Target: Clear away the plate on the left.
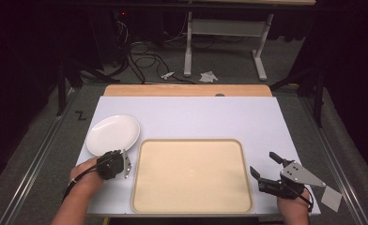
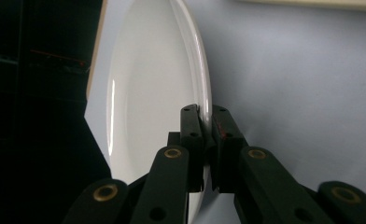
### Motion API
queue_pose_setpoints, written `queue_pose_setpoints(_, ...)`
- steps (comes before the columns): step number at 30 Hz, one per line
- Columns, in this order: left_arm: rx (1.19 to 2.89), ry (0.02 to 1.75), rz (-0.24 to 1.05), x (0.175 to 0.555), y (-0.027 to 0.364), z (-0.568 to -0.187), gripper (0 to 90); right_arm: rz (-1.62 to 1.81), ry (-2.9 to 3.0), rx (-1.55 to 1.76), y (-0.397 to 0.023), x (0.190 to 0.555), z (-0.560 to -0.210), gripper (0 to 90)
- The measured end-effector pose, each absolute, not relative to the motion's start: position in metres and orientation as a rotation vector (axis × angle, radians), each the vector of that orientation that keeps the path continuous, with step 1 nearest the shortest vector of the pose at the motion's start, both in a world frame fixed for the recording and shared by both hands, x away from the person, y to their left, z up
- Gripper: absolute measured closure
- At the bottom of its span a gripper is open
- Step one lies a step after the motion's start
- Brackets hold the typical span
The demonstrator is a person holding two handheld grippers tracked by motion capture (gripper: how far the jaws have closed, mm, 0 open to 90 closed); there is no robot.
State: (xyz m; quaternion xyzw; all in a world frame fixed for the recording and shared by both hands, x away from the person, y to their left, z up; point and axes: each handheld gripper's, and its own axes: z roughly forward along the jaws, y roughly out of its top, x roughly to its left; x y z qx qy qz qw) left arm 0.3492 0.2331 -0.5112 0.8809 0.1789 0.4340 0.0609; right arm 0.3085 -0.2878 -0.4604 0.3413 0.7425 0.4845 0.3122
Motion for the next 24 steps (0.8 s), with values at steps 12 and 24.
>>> queue_pose_setpoints(12,2.599,0.593,1.316,0.349,0.240,-0.501,87.3,1.281,1.965,0.904,-0.287,0.308,-0.461,16.1)
queue_pose_setpoints(24,2.575,0.607,1.312,0.345,0.241,-0.494,87.0,1.284,1.965,0.909,-0.287,0.307,-0.461,16.1)
